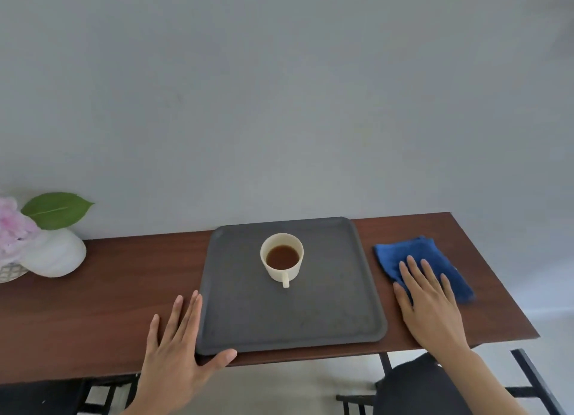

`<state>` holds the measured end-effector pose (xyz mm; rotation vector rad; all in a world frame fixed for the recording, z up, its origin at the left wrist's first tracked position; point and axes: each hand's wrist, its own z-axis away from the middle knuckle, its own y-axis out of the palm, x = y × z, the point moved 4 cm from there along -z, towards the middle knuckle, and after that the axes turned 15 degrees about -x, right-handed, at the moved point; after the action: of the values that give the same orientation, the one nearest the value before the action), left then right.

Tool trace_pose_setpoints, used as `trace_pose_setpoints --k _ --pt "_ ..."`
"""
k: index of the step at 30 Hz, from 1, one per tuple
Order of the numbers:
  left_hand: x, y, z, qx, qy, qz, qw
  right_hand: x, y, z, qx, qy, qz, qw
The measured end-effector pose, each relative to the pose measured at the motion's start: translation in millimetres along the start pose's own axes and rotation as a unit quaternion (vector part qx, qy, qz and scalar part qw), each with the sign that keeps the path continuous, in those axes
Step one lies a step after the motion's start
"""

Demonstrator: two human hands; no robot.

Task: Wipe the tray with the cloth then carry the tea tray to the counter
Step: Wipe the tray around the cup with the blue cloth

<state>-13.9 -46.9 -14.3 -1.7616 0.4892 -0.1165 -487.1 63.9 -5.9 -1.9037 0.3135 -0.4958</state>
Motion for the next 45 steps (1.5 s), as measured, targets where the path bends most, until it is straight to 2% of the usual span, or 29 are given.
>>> trace_pose_setpoints --k 2,7,11,15,20,25,27,30,38,45 --pt "-0.4 -0.5 0.0 -0.001 -0.001 0.0 1.0 5.4 -5.7 -3.4 -0.014 0.024 -0.042 0.999" --pt "-1.7 -2.7 -0.3 0.002 -0.002 0.004 1.0 21.6 -20.2 -7.7 -0.005 0.148 -0.152 0.977" --pt "-3.5 -4.6 0.7 0.0 -0.003 0.008 1.0 58.9 -35.2 -0.9 0.013 0.166 -0.188 0.968" --pt "-3.2 -5.1 0.6 0.008 -0.005 0.002 1.0 119.4 -44.2 17.7 0.063 0.123 -0.205 0.969" --pt "-5.0 -7.2 0.9 0.019 -0.006 0.003 1.0 169.3 -16.7 46.7 0.11 0.002 -0.142 0.984" --pt "-8.1 -12.2 -6.0 0.029 -0.019 0.023 0.999 171.6 -12.8 56.4 0.085 -0.051 -0.135 0.986" --pt "-9.5 -14.6 -14.2 0.033 -0.018 0.025 0.999 163.5 -17.3 50.5 0.062 -0.11 -0.093 0.988" --pt "-9.0 -13.9 -21.9 0.041 -0.001 0.009 0.999 150.6 -5.2 48.0 0.101 -0.186 -0.029 0.977" --pt "-4.0 -7.3 -25.1 0.036 0.004 0.018 0.999 151.4 14.0 37.8 0.112 -0.171 -0.022 0.979" --pt "-4.1 -8.7 -25.7 0.046 -0.004 0.031 0.998 158.7 28.8 -9.1 0.12 -0.159 -0.02 0.98"
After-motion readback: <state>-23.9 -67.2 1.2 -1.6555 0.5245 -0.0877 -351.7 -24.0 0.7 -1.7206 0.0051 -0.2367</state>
